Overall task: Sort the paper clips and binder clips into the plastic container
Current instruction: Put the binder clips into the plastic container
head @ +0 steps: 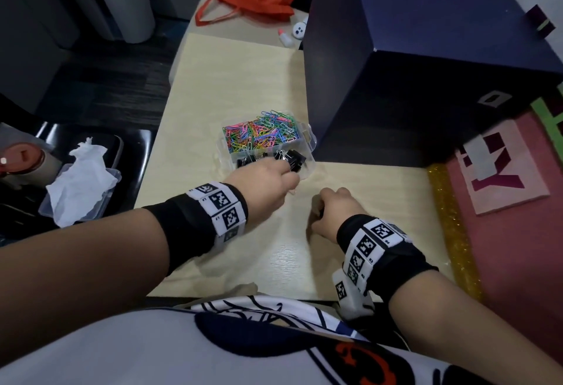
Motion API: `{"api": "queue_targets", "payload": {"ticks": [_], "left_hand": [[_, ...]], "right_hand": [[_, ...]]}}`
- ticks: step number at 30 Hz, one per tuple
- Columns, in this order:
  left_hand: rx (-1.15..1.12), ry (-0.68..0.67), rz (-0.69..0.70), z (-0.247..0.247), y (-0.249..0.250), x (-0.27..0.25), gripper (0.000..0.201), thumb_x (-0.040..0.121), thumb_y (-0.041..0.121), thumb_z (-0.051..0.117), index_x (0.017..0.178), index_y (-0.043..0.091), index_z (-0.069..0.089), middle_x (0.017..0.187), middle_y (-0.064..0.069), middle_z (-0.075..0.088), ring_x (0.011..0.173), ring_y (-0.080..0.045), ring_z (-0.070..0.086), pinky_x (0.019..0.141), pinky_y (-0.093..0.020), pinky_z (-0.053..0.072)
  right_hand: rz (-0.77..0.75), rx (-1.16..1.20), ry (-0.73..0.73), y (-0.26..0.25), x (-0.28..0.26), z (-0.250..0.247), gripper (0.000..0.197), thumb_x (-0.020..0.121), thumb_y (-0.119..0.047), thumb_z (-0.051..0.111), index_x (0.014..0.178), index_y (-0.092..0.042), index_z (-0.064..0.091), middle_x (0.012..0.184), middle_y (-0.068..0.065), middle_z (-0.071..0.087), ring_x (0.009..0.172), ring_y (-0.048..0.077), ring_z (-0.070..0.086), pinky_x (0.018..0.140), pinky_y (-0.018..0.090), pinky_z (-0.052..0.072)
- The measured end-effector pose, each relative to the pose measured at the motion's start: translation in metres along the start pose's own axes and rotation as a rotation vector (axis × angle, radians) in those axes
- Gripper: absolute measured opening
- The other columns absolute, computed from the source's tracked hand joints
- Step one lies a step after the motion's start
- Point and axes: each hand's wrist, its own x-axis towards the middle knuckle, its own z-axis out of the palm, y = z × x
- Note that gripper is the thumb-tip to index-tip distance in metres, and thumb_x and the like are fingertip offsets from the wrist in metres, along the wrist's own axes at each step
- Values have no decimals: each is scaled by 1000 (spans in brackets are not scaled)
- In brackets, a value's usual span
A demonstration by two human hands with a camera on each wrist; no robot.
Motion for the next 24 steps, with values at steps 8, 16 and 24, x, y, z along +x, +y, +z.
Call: {"api": "queue_targets", "payload": {"ticks": [8,16,24], "left_hand": [[199,-67,-377,-14,-30,-19,34,94,35,44,124,20,53,116,-5,57,108,-31,52,85,-39,42],[157,-27,-222,4,-19,-26,40,83,40,40,100,21,71,101,6,72,95,-21,66,80,-44,45],[225,-119,-282,1,-27,-26,45,93,43,41,131,22,51,137,8,51,134,-18,36,105,-48,25]], "right_hand": [[-66,140,146,-14,11,-19,12,80,-19,61,87,-22,53,98,2,42,74,20,50,70,21,38],[-320,338,377,-44,14,-36,28,85,-12,62,111,-22,59,114,2,52,82,15,59,87,20,42],[-387,19,92,-48,22,-28,48,92,-10,42,137,-27,47,145,-4,38,121,22,51,99,28,41]]}}
